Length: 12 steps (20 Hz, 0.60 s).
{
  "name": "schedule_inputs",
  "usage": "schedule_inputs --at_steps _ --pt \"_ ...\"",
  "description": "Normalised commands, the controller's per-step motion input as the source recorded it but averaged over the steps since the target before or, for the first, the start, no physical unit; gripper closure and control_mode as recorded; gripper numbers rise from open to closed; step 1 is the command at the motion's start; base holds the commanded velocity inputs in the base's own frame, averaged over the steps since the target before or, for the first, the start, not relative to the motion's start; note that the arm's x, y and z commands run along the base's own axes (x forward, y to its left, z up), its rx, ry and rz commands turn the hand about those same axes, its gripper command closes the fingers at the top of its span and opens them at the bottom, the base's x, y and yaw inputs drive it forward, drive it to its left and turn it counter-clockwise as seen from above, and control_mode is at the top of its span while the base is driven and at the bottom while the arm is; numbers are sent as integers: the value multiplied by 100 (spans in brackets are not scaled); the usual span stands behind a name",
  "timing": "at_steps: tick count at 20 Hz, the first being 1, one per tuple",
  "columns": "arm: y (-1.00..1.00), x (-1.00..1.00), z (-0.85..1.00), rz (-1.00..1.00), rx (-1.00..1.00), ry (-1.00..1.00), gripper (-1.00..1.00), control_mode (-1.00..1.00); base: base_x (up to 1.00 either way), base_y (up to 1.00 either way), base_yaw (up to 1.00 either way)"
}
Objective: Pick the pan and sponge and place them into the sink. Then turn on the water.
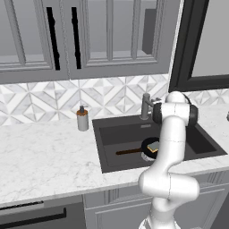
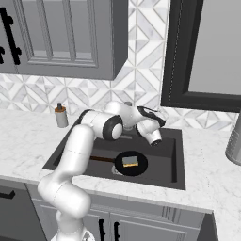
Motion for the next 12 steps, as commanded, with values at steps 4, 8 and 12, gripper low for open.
schedule_inputs --at_steps 4,8,12 --pt "-100 4 -56 -15 5 -6 100 -100 0 0 0" --pt "-100 5 -77 -8 8 -5 100 -100 0 0 0" --pt "-100 1 -96 0 11 -4 100 -100 0 0 0"
